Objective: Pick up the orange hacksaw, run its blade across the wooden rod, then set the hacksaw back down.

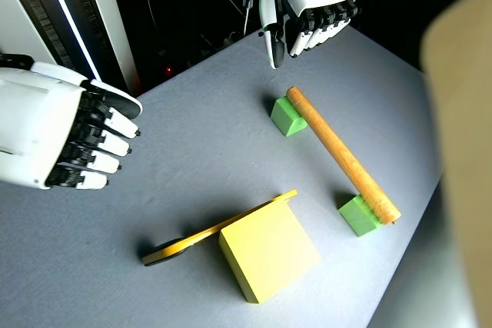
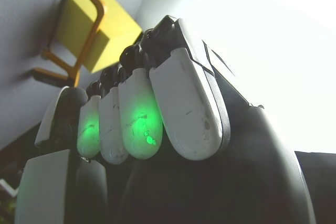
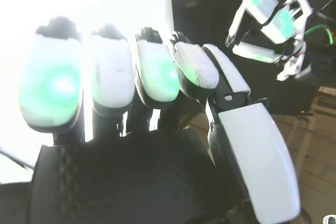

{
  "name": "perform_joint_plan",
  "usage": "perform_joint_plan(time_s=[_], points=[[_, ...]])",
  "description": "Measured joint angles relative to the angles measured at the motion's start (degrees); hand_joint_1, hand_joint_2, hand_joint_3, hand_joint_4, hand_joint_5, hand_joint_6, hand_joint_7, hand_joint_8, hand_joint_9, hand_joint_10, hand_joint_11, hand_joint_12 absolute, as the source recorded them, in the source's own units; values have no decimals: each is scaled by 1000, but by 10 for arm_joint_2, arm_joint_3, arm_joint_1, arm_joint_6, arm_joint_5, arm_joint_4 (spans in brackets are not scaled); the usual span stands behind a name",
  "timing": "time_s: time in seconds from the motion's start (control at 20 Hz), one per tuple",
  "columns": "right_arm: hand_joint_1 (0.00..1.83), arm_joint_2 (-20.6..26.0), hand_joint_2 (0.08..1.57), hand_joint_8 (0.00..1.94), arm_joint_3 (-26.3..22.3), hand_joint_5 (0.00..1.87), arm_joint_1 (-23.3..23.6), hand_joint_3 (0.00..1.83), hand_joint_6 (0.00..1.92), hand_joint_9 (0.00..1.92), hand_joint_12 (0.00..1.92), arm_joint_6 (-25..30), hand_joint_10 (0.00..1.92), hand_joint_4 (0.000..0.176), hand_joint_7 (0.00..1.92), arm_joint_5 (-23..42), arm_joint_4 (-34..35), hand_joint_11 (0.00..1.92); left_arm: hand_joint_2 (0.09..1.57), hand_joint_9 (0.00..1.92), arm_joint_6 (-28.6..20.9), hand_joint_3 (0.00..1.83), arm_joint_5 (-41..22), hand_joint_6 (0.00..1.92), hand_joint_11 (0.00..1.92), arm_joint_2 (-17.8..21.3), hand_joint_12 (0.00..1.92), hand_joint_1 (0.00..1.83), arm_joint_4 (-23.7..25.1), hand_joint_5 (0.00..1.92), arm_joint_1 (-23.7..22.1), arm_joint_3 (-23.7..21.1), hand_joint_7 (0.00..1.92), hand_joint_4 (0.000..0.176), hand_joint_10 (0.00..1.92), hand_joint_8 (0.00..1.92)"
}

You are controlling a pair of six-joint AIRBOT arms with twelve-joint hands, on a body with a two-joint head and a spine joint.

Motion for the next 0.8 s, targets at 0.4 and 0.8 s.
perform_joint_plan(time_s=[0.4, 0.8], points=[[62, 2, 1179, 2, -4, 271, -1, 0, 3, 335, 800, 2, 5, 0, 337, 24, 11, 0, 1177, 183, 16, 0, 4, 2, 0, 0, 278, 0, -15, 191, -14, 5, 203, 0, 2, 3], [470, 0, 1132, 2, 1, 307, 56, 0, 4, 358, 913, 40, 3, 0, 358, -8, 271, 7, 1191, 236, 91, 1, 12, 0, 0, 0, 414, 0, -126, 222, -31, 11, 247, 0, 3, 1]])
